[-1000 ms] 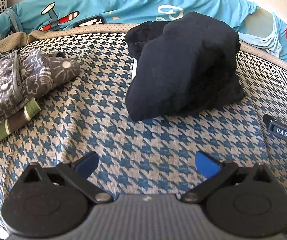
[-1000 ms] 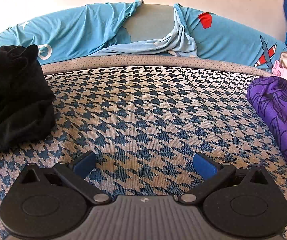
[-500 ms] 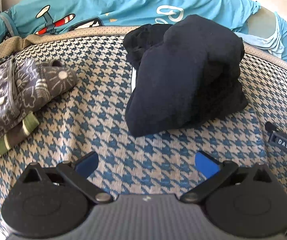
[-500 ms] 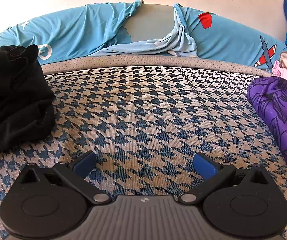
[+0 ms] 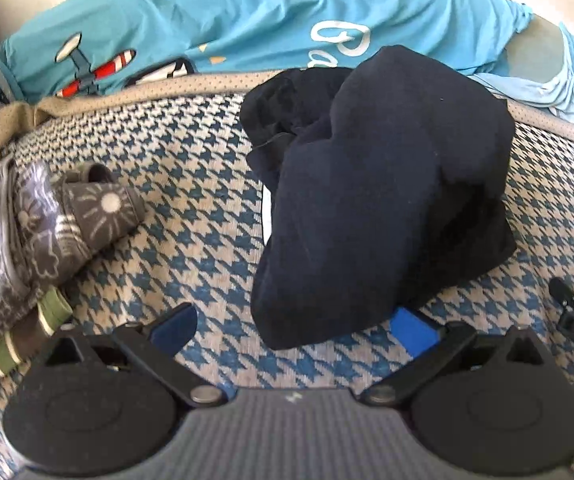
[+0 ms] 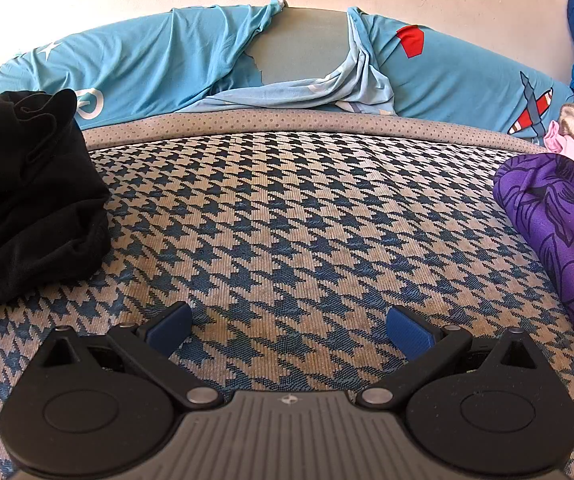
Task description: Fold clothes
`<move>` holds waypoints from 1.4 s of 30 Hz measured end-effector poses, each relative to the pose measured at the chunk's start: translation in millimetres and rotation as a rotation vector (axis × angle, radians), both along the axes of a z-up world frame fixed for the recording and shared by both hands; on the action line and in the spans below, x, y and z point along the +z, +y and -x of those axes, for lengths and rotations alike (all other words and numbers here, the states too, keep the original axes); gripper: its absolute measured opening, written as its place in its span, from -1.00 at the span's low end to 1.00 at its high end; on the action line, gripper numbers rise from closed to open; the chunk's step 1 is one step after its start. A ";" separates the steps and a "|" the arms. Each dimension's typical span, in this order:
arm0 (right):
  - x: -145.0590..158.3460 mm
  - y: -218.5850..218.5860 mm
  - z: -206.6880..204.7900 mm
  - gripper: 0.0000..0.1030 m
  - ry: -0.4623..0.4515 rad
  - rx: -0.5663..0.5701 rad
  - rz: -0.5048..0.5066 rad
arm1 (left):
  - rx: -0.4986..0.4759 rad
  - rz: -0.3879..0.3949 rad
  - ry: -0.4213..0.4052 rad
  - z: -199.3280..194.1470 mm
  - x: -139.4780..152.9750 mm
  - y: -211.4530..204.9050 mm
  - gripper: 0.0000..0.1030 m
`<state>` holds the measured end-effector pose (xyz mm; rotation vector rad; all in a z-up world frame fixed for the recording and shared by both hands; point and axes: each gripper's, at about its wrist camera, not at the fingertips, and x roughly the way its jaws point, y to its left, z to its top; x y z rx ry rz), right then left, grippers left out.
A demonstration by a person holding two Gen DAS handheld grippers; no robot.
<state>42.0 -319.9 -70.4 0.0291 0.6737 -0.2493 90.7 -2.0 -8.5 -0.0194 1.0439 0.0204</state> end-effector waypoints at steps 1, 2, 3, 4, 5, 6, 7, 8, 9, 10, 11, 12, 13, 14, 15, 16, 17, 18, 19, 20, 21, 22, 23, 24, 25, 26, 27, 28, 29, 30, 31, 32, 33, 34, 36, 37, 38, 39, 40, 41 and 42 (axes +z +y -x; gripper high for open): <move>0.0 0.0 0.0 1.00 0.000 0.000 0.000 | -0.002 0.011 0.008 -0.9 -2.0 -0.2 0.99; 0.0 0.0 0.0 1.00 0.000 0.000 0.000 | -0.005 0.017 0.012 -1.4 -3.8 -0.9 0.99; 0.0 0.0 -0.1 1.00 0.000 0.000 0.000 | -0.009 0.015 0.011 -1.1 -5.2 -1.9 0.99; -0.1 0.1 -0.1 1.00 0.000 0.000 0.000 | -0.012 0.009 0.008 -0.4 -6.4 -3.2 0.99; -0.1 0.1 -0.1 1.00 0.000 0.000 0.000 | -0.013 0.002 0.006 -0.6 -7.7 -4.4 0.99; -0.1 0.2 0.0 1.00 0.000 0.000 0.000 | -0.011 -0.004 0.007 -1.7 -8.9 -5.3 0.99; -0.1 0.3 0.0 1.00 0.000 0.000 0.000 | -0.008 -0.006 0.011 -2.8 -10.4 -5.8 0.99; -0.1 0.4 0.0 1.00 0.000 0.000 0.000 | -0.005 -0.005 0.016 -4.2 -11.8 -6.1 0.99; -0.1 0.5 0.0 1.00 0.000 0.000 0.000 | -0.006 -0.005 0.021 -5.4 -13.7 -6.7 0.99; -0.1 0.7 0.0 1.00 0.000 0.000 0.000 | -0.008 -0.006 0.027 -6.4 -15.7 -7.5 0.99; -0.1 0.9 0.1 1.00 0.000 0.000 0.000 | -0.010 -0.010 0.030 -7.1 -17.7 -8.3 0.99; -0.1 1.1 0.1 1.00 0.000 0.000 0.000 | -0.012 -0.015 0.033 -7.5 -19.6 -9.3 0.99; -0.1 1.2 0.2 1.00 0.000 0.000 0.000 | -0.016 -0.019 0.035 -7.7 -21.6 -10.4 0.99; -0.1 1.4 0.2 1.00 0.000 0.000 0.000 | -0.018 -0.022 0.038 -8.0 -23.4 -11.5 0.99; -0.1 1.5 0.1 1.00 0.000 0.000 0.000 | -0.020 -0.023 0.041 -8.3 -25.0 -12.6 0.99; -0.1 1.6 0.0 1.00 0.000 0.000 0.000 | -0.022 -0.025 0.043 -8.4 -26.6 -13.8 0.99; -0.1 1.7 -0.1 1.00 0.000 0.000 0.000 | -0.025 -0.024 0.046 -8.4 -28.0 -15.7 0.99; -0.1 1.8 -0.1 1.00 0.000 0.000 0.000 | -0.029 -0.022 0.048 -8.3 -29.4 -17.9 0.99; -0.1 1.9 -0.3 1.00 0.000 0.000 0.000 | -0.037 -0.016 0.052 -8.4 -30.3 -20.3 0.99; -0.1 1.6 0.0 1.00 0.000 0.000 0.000 | -0.048 -0.008 0.058 -8.5 -31.1 -22.9 0.99; 0.0 1.2 0.5 1.00 0.000 0.000 0.000 | -0.056 -0.002 0.062 -8.5 -31.6 -25.6 0.99; 0.0 1.2 0.4 1.00 0.000 0.000 0.000 | -0.061 -0.002 0.062 -8.1 -31.6 -27.8 0.99; 0.0 1.3 0.3 1.00 0.000 0.000 0.000 | -0.065 -0.005 0.060 -7.5 -31.5 -29.7 0.99; 0.0 1.3 0.3 1.00 0.000 0.000 0.000 | -0.068 -0.012 0.059 -7.1 -31.7 -31.2 0.99; 0.0 1.4 0.3 1.00 0.000 0.000 0.000 | -0.068 -0.017 0.059 -7.2 -32.2 -32.1 0.99; 0.0 1.3 0.3 1.00 0.000 0.000 0.000 | -0.066 -0.017 0.061 -7.6 -32.4 -32.1 0.99; 0.0 1.3 0.3 1.00 0.000 0.000 0.000 | -0.062 -0.013 0.060 -7.5 -31.9 -32.0 0.99; 0.0 1.3 0.2 1.00 0.000 0.000 0.000 | -0.059 -0.008 0.058 -7.2 -31.0 -31.9 0.99; 0.1 1.3 0.2 1.00 0.000 0.000 0.000 | -0.058 -0.010 0.054 -6.9 -29.8 -32.1 0.99; 0.1 1.2 0.2 1.00 0.000 0.000 0.000 | -0.058 -0.015 0.048 -6.6 -28.4 -32.6 0.99; 0.1 1.2 0.2 1.00 0.000 0.000 0.001 | -0.058 -0.021 0.044 -6.4 -27.2 -33.0 0.99; 0.2 1.0 0.3 1.00 0.000 0.000 0.000 | -0.058 -0.028 0.041 -6.1 -26.1 -33.5 0.99; 0.2 1.0 0.3 1.00 0.000 0.000 0.000 | -0.057 -0.028 0.040 -5.5 -25.4 -33.5 0.99; 0.2 1.1 0.2 1.00 0.000 0.000 0.000 | -0.053 -0.025 0.040 -4.5 -24.5 -33.4 0.99; 0.1 1.1 0.7 1.00 0.000 0.000 0.000 | -0.047 -0.021 0.036 -2.0 -22.0 -33.6 1.00; 0.0 1.1 1.0 1.00 0.000 0.000 0.000 | -0.049 -0.021 0.031 -0.2 -20.4 -34.3 0.99; -0.1 1.1 1.3 1.00 0.000 0.000 0.000 | -0.050 -0.022 0.026 1.5 -18.9 -34.9 0.99; -0.2 1.5 2.2 1.00 -0.001 0.000 0.000 | -0.052 -0.023 0.023 3.5 -17.5 -36.2 0.99; -0.2 2.0 3.2 1.00 -0.001 -0.001 0.000 | -0.055 -0.026 0.021 4.7 -16.8 -37.6 0.99; -0.2 2.2 3.5 1.00 -0.001 -0.001 0.000 | -0.056 -0.030 0.019 5.5 -16.5 -38.8 0.99; -0.3 2.4 3.6 1.00 -0.002 -0.001 0.002 | -0.058 -0.035 0.017 6.1 -16.2 -39.7 0.99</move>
